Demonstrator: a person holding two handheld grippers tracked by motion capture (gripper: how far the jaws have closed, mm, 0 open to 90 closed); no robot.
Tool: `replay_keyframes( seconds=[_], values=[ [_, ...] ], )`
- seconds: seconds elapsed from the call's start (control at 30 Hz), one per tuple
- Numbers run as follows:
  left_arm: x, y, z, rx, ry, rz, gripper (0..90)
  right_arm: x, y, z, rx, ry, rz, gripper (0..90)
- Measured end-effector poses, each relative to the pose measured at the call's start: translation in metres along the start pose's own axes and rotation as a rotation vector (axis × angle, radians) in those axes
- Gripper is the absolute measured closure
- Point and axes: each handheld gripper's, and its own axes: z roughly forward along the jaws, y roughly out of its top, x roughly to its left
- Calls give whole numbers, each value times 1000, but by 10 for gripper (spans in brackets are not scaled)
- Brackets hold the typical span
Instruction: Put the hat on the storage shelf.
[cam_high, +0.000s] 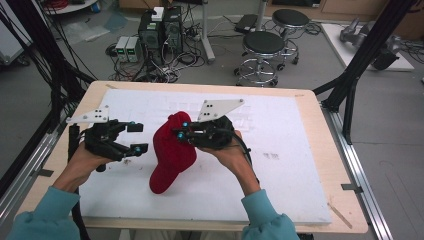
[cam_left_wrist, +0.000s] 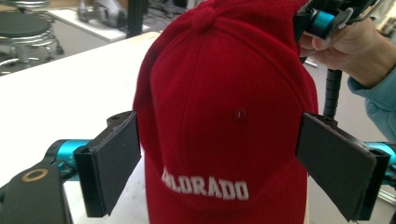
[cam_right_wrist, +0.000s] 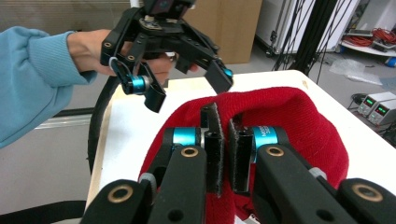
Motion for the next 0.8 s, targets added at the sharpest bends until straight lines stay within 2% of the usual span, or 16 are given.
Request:
replay_keyframes(
  seconds=[0.17,0.3,0.4,0.63,0.73,0.77,0.8],
  values=[
    [5,5,14,44,1,2,144,1,0,0,2,4,-6,872],
    [7,6,22,60,-23,-4,143,1,0,-1,7,4,-9,872],
    [7,5,26,81,-50,3,177,0,-1,-1,7,6,-10,872],
    [7,2,37,118,-61,9,246,1,-1,2,15,8,-22,872],
    [6,2,39,127,-71,16,307,0,-1,4,14,8,-22,872],
    [6,2,39,130,-73,23,381,0,-1,4,14,8,-22,872],
    [6,2,40,133,-77,23,416,0,-1,4,14,7,-23,872]
  ],
)
